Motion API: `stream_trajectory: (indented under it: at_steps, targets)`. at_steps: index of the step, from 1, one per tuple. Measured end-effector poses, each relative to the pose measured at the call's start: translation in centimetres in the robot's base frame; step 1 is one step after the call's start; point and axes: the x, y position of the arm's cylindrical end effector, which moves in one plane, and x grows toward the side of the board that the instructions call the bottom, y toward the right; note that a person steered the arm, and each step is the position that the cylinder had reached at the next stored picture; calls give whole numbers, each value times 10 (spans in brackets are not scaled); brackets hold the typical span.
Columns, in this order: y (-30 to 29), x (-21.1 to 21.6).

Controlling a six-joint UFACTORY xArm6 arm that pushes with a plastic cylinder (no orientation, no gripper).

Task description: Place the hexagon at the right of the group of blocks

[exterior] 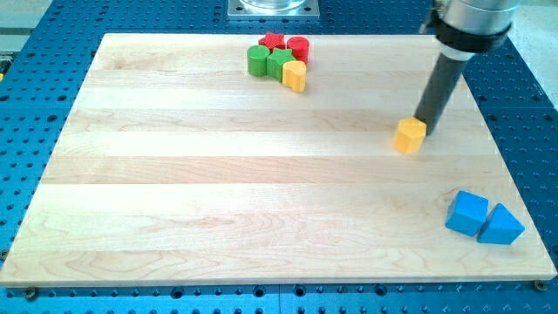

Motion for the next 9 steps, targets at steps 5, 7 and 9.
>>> stream_trajectory:
  at_steps: [5, 7, 9]
  targets:
    - [-2, 42]
    - [-59, 35]
    - [-101, -1]
